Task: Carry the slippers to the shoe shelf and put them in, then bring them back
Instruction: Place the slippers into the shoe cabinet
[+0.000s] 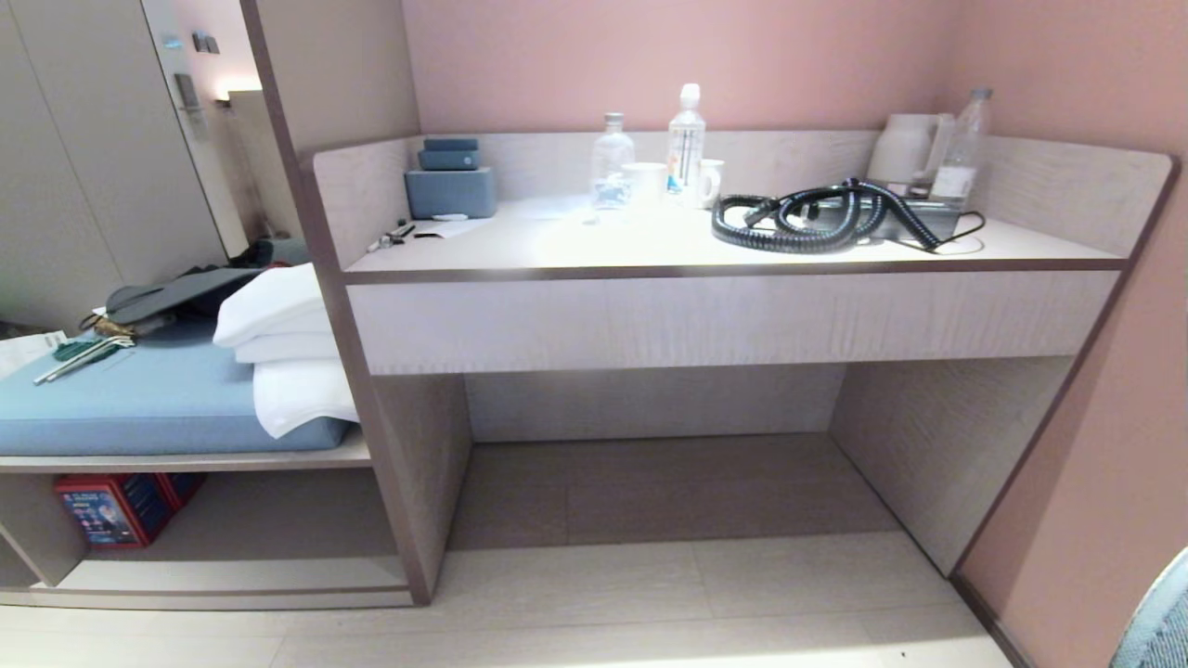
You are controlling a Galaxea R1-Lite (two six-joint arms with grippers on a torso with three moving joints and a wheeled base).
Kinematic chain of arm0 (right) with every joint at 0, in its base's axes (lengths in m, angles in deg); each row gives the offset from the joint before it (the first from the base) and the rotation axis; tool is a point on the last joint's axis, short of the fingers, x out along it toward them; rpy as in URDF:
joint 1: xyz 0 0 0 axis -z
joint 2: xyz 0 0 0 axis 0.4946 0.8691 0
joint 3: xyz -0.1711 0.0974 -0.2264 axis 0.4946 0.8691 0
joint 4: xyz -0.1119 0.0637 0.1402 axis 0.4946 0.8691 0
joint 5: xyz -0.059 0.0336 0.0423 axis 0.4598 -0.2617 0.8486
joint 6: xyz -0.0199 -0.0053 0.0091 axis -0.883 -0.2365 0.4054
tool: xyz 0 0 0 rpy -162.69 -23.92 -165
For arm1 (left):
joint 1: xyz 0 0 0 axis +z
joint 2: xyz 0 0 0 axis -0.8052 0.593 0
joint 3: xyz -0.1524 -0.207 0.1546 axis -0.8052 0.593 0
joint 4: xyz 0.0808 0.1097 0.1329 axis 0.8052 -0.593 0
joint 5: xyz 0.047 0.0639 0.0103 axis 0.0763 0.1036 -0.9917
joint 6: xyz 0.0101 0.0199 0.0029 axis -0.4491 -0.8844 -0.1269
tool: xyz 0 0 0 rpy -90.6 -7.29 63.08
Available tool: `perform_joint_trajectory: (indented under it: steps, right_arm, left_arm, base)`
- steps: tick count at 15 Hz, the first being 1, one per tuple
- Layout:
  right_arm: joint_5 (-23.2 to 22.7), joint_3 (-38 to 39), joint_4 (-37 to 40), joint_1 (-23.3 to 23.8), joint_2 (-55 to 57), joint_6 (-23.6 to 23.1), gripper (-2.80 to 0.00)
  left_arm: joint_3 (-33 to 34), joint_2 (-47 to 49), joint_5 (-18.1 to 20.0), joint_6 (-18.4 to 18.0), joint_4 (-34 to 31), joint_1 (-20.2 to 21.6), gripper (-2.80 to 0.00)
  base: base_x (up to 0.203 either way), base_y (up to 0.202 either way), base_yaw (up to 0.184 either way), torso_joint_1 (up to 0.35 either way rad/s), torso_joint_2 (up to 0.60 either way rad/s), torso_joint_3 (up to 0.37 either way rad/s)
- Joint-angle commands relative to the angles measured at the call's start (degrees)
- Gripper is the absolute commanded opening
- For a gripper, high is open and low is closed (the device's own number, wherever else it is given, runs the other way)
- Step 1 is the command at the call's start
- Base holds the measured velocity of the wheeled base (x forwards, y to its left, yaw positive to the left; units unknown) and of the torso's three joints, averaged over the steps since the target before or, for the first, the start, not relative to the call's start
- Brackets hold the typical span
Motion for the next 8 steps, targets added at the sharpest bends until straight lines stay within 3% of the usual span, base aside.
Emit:
perform_joint_trajectory:
  steps: [1,8]
  right_arm:
    - [-0.1,0.0,0.0,0.0,0.0,0.0,-2.80]
    - [-0.1,0.0,0.0,0.0,0.0,0.1,-2.80]
  left_arm:
    - [0.0,0.1,0.0,0.0,0.0,0.0,-2.80]
    - [0.0,0.1,0.0,0.1,0.0,0.0,-2.80]
  base:
    - [0.000,0.199,0.003,0.002,0.01,0.002]
    - [0.000,0.197,-0.002,0.002,0.00,0.003]
